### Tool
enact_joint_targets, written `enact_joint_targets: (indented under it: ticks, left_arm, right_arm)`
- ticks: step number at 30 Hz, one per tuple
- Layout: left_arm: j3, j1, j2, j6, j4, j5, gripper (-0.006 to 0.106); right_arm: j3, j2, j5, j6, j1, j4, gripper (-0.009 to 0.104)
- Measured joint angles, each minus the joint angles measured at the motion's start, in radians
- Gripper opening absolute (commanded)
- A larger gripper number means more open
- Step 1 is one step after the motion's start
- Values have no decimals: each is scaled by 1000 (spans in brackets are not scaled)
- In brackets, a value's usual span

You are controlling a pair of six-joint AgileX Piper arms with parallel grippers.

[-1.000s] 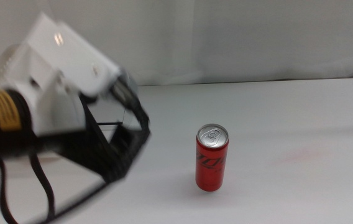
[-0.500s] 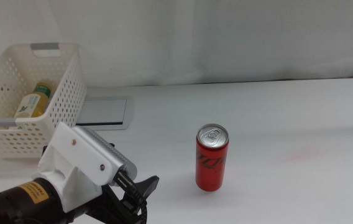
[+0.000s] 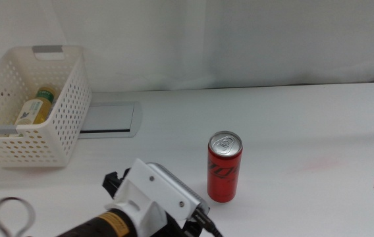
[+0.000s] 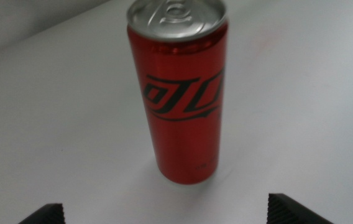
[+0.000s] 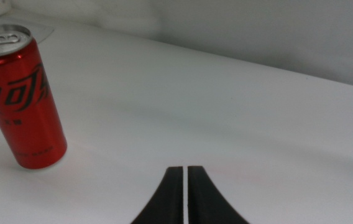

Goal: Use arms to grab the bottles and put them into the dustbin to the left of the table.

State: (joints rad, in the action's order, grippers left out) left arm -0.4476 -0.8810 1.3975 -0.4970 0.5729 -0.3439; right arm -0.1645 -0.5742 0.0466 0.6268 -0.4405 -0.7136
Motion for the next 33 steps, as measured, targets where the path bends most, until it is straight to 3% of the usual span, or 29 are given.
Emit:
enact_joint_targets:
  ticks: [3,8,11,15,21,33]
  left_arm:
    - [0,-13,93,88,-38,-107,85]
    - [0,-13,218,344,-243,-270,85]
    - [0,-13,281,434,-323,-373,85]
    - [-2,-13,395,481,-349,-566,85]
    - [-69,-13,483,482,-351,-637,83]
    - [-275,23,547,482,-311,-472,68]
  right_arm:
    - [0,0,-9,2,0,0,-3]
    - [0,0,-10,2,0,0,-3]
    - [0,0,-12,2,0,0,-3]
    - [0,0,-12,2,0,0,-3]
    - [0,0,-12,2,0,0,-3]
    - [0,0,-15,2,0,2,-3]
